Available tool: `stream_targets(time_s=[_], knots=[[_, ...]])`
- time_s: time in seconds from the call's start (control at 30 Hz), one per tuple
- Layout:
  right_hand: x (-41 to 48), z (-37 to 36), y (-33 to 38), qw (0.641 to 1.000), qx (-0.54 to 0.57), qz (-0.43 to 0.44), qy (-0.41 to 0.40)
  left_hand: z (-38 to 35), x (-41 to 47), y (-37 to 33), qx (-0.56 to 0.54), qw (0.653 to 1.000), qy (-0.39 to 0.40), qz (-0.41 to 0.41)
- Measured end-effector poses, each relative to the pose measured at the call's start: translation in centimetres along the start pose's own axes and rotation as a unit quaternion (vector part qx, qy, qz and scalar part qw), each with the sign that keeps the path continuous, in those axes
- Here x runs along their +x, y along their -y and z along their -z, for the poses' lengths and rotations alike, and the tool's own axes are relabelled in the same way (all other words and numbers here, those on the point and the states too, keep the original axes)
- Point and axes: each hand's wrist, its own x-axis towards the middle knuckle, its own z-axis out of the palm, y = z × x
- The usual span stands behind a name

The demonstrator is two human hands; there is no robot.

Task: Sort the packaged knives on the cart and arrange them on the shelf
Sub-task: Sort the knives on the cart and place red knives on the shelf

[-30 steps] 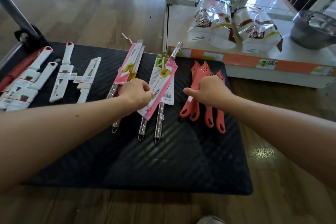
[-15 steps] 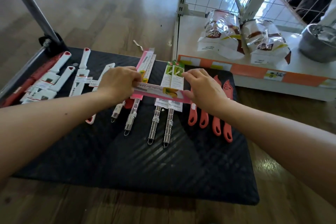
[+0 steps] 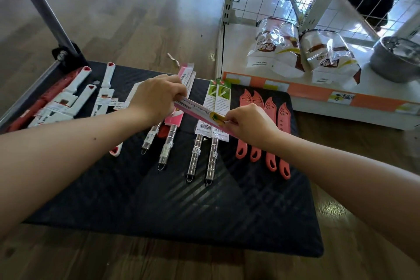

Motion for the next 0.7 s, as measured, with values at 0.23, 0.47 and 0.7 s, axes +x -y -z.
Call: stream_targets(time_s=[0.23, 0.47, 0.7], knots=[[0.0, 0.4, 0.5, 1.000, 0.003, -0.028, -0.003, -0.5, -0.3, -0.3, -0.017, 1.000, 0.003, 0.011], [0.8, 0.3, 2.2, 0.985, 0.147, -0.090, -0.022, -1.5, -0.6, -2.2, -0.051, 0.997, -0.009, 0.065], [1.8, -0.6, 2.5, 0.893, 0.381, -0.235, -0.042, -2.0, -2.1, -3.8, -0.265, 0.932, 0.037, 0.244]])
